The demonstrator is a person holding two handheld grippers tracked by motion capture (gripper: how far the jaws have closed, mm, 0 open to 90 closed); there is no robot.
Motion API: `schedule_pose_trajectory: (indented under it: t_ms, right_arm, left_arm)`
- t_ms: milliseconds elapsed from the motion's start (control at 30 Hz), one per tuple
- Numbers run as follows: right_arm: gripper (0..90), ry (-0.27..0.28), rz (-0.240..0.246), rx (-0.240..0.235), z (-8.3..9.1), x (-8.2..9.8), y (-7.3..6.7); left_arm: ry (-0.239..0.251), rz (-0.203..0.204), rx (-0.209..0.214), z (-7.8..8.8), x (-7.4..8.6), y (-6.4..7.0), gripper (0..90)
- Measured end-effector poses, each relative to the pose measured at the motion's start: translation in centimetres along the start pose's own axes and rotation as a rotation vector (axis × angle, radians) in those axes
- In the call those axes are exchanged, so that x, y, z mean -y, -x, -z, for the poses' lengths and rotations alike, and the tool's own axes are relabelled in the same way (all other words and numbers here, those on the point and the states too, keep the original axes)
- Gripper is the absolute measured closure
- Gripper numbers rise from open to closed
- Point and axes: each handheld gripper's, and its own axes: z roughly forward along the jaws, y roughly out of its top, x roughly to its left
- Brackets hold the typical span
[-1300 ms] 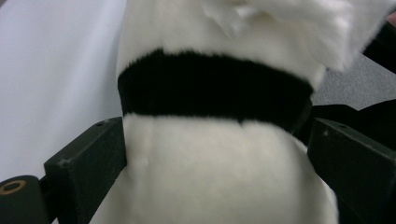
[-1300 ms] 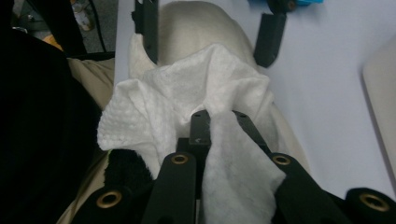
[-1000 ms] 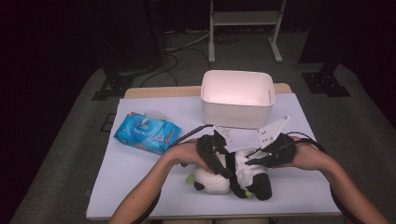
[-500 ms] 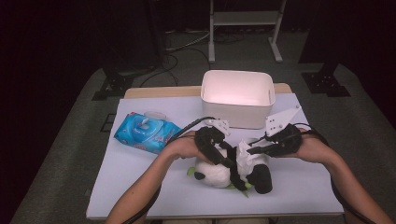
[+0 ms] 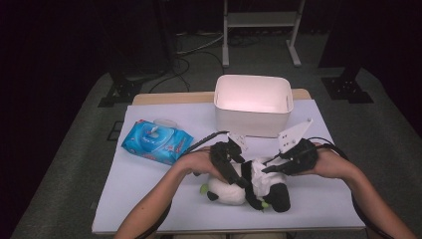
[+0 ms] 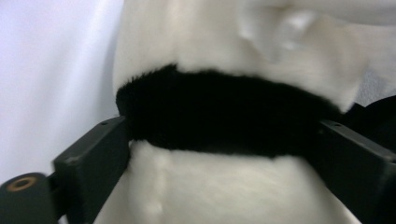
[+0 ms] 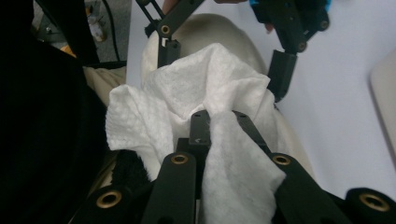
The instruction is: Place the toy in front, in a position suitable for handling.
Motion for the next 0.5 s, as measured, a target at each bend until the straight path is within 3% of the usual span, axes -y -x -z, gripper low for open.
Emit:
schedule_pose_trajectory:
  t_ms: [233,367,500]
  right_arm:
    - [79.5,0.002,0.008,-0.037,-0.2,0.4,-0.7]
    - [79.3,0.038,-0.002,-0.044,0.1,0.7,-0.5]
    - [79.3,0.068,0.002,-0.013,0.8,0.4,0.0]
  left_arm:
    - [-0.035,-0.021,0.06,-1.4,-0.2,-0.2,3.4]
    - [-0.021,-0.054,0.05,-0.7,-0.3,0.0,18.3]
    - [0.0,-0.084,-0.005,0.6,-0.8,0.1,25.3]
